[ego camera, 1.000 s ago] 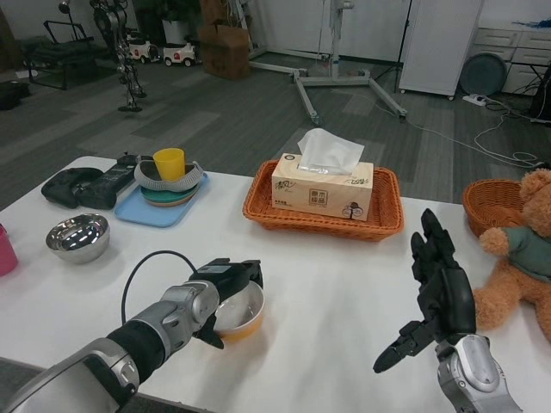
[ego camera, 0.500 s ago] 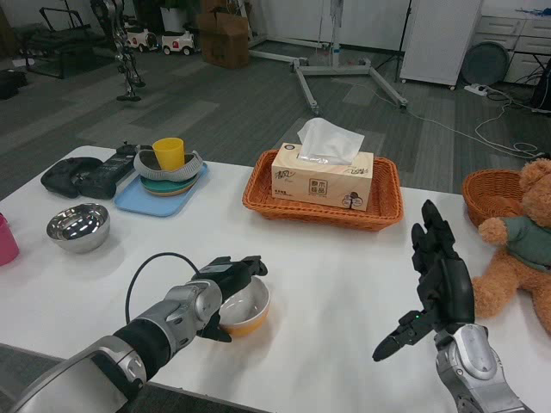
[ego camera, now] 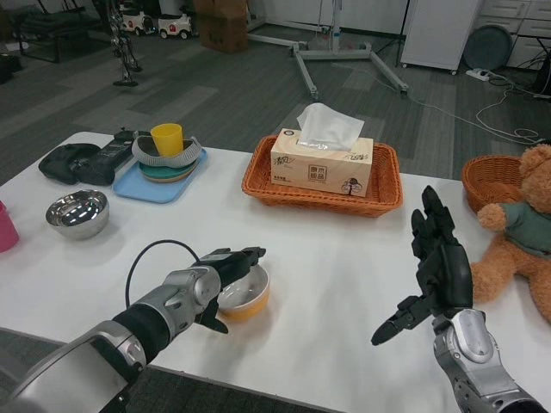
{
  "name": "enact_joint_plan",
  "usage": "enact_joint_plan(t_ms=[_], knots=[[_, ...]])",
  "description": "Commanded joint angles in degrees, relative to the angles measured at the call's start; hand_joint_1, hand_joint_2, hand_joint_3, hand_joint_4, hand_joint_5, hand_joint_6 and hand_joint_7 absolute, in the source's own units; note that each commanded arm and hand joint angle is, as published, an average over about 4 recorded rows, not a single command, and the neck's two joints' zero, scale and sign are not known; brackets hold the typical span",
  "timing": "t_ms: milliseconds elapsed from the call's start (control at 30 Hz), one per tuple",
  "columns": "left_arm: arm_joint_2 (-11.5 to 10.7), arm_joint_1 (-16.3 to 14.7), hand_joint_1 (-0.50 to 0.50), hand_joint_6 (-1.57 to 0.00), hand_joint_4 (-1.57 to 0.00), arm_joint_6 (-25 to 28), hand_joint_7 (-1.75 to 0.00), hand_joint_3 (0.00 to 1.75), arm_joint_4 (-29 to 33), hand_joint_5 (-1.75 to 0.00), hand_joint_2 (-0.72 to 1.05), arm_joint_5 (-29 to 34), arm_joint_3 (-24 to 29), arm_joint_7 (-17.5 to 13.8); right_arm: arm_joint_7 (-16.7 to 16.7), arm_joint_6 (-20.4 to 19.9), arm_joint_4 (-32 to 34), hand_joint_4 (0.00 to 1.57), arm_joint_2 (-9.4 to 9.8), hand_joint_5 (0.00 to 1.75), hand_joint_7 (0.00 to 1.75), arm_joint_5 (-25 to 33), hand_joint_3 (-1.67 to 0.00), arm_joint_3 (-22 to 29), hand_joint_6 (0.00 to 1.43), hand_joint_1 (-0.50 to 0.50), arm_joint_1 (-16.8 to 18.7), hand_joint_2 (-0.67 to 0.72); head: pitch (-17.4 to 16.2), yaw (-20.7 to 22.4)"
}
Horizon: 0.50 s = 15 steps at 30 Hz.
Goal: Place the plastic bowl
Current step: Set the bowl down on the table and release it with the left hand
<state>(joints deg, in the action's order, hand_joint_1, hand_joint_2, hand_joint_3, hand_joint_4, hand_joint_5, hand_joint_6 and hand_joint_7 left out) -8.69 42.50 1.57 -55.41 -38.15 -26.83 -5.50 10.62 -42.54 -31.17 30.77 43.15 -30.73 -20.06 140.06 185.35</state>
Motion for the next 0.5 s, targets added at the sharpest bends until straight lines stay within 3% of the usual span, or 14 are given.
enact_joint_plan(t_ms=[33, 133, 300, 500], knots=[[-1.1, -1.4, -0.5, 0.0, 0.0, 1.1, 0.0, 0.76, -0.5, -1.13, 0.18, -0.2, 0.0, -3.1, 0.2, -0.8, -0.2, 0.2, -0.27, 0.0, 0.07, 0.5, 0.0, 0.1, 0.0, -0.46, 0.0, 0.71, -0.5, 0.2], [-1.6, -1.5, -0.49, 0.0, 0.0, 1.3, 0.0, 0.74, 0.0, -1.18, 0.07, -0.2, 0.5, -5.1, 0.2, -0.8, -0.2, 0.2, -0.27, 0.0, 0.07, 0.5, 0.0, 0.1, 0.0, -0.46, 0.1, 0.71, -0.9, 0.5], [-2.0, -2.6, -0.5, 0.0, 0.0, 1.8, 0.0, 0.7, 2.7, -1.23, 0.07, -0.6, 2.9, -6.3, 0.2, -0.8, -0.3, 0.2, -0.27, 0.0, 0.07, 0.5, 0.0, 0.1, 0.0, -0.46, 0.0, 0.68, -1.4, 0.9], [-1.5, -5.2, -0.48, 0.0, 0.0, 1.7, 0.0, 0.7, 9.3, -1.23, 0.25, -1.8, 8.6, -6.2, 0.2, -0.8, -0.3, 0.2, -0.27, 0.0, 0.07, 0.5, 0.0, 0.1, 0.0, -0.46, 0.0, 0.72, -1.8, 1.0]])
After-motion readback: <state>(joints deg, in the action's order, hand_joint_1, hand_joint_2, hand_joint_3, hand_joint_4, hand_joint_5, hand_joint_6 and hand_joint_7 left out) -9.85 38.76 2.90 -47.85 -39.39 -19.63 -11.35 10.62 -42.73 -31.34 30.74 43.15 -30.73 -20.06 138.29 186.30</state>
